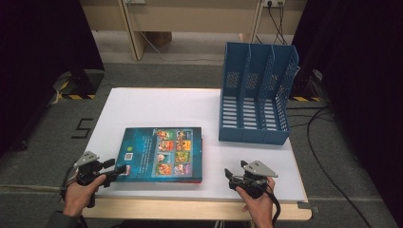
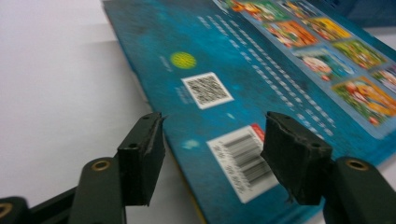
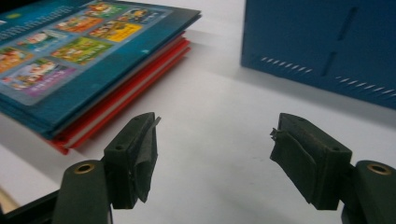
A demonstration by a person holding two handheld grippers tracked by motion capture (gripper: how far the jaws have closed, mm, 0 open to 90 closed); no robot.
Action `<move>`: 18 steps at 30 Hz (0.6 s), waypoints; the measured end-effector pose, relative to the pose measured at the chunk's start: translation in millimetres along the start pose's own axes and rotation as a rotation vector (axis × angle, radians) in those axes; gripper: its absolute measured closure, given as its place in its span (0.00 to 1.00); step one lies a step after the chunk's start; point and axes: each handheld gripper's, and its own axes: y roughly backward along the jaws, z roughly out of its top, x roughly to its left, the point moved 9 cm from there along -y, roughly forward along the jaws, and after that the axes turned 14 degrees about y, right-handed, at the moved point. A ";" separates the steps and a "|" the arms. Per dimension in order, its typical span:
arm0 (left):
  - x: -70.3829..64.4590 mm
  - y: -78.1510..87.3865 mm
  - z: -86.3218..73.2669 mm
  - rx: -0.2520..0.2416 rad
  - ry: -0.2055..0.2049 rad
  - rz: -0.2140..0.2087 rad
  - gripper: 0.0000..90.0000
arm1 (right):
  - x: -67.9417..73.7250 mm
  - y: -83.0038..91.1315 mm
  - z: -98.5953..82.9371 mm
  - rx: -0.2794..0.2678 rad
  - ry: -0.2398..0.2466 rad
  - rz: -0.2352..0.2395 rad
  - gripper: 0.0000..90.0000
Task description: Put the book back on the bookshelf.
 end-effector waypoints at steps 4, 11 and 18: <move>-1.2 0.7 -1.0 0.014 -0.033 0.023 0.42 | 10.9 -4.6 0.0 0.005 -0.011 0.043 0.34; -13.1 0.8 -5.9 0.046 -0.071 0.003 0.45 | 27.6 -11.9 7.0 -0.011 -0.036 0.110 0.33; -34.6 -5.3 -12.3 0.072 -0.121 -0.023 0.45 | 38.4 -19.7 11.0 -0.005 -0.036 0.148 0.32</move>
